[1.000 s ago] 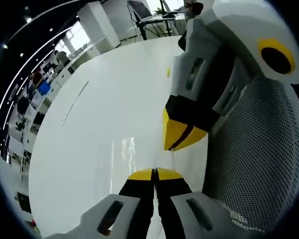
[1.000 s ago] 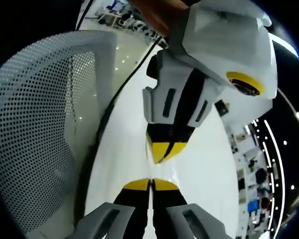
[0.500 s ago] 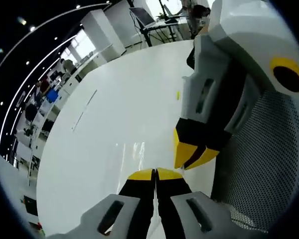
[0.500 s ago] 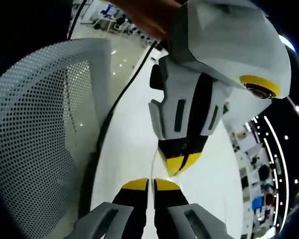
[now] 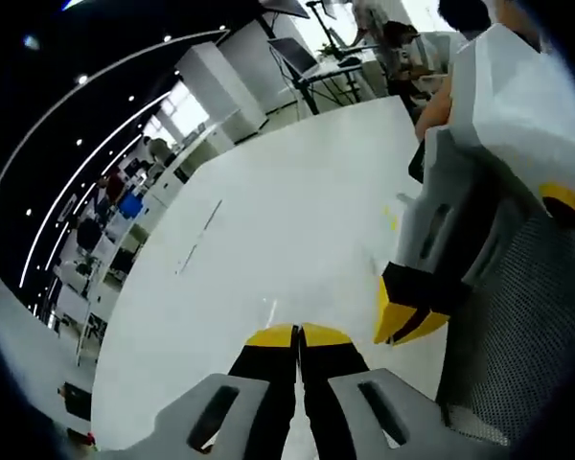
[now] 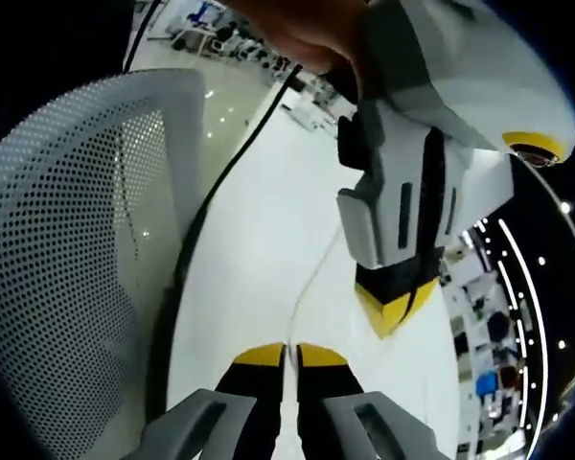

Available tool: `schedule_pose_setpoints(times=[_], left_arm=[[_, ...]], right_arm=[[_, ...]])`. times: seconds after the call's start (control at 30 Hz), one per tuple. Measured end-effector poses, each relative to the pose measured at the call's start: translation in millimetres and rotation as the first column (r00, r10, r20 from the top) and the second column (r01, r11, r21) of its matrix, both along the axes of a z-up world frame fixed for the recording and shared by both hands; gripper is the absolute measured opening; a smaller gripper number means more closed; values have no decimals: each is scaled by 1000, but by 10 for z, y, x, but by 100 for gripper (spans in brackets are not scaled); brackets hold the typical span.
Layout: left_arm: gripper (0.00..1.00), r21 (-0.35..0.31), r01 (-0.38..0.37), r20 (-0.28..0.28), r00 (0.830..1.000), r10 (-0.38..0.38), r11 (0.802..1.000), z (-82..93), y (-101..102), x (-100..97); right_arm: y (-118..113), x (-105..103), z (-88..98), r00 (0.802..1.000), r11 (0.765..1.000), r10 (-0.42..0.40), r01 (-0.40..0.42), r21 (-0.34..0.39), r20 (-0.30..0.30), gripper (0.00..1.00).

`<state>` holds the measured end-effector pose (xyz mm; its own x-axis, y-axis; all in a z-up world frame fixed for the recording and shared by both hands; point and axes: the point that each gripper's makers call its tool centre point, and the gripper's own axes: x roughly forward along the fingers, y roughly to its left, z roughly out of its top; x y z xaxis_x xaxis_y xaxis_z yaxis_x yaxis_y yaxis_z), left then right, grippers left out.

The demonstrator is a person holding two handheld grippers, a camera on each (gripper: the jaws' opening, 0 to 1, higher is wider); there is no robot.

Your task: Open the resealable bag by pulling the two sides of the seal apart until the entire bag opening is separated and visibly accessible.

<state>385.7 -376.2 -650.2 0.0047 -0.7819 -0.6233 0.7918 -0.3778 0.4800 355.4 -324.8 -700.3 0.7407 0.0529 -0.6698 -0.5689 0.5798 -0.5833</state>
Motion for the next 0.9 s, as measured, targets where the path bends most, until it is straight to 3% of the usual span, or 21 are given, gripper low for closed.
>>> schedule_pose_setpoints(times=[0.2,0.27,0.53,0.7,0.9], left_arm=[[0,-75,2,42,999,1,997,162,-69,0],[0,-137,39,89,996,-27,990,294,-119,-20],[0,-176,70,139,989,-46,982,434,-164,-55],[0,-153,86,156,986,-62,984,383,-172,-62],[0,-92,95,137,987,-82,991,103,-113,-67]], right_arm=[[-14,10,15,1000,1000,-9,9,-3,11,0],[-32,6,22,1000,1000,-19,19,-7,15,0],[-127,20,79,998,999,-52,52,-6,33,0],[-142,26,114,997,998,-65,64,5,47,0],[-152,-14,87,995,996,-87,86,31,38,0]])
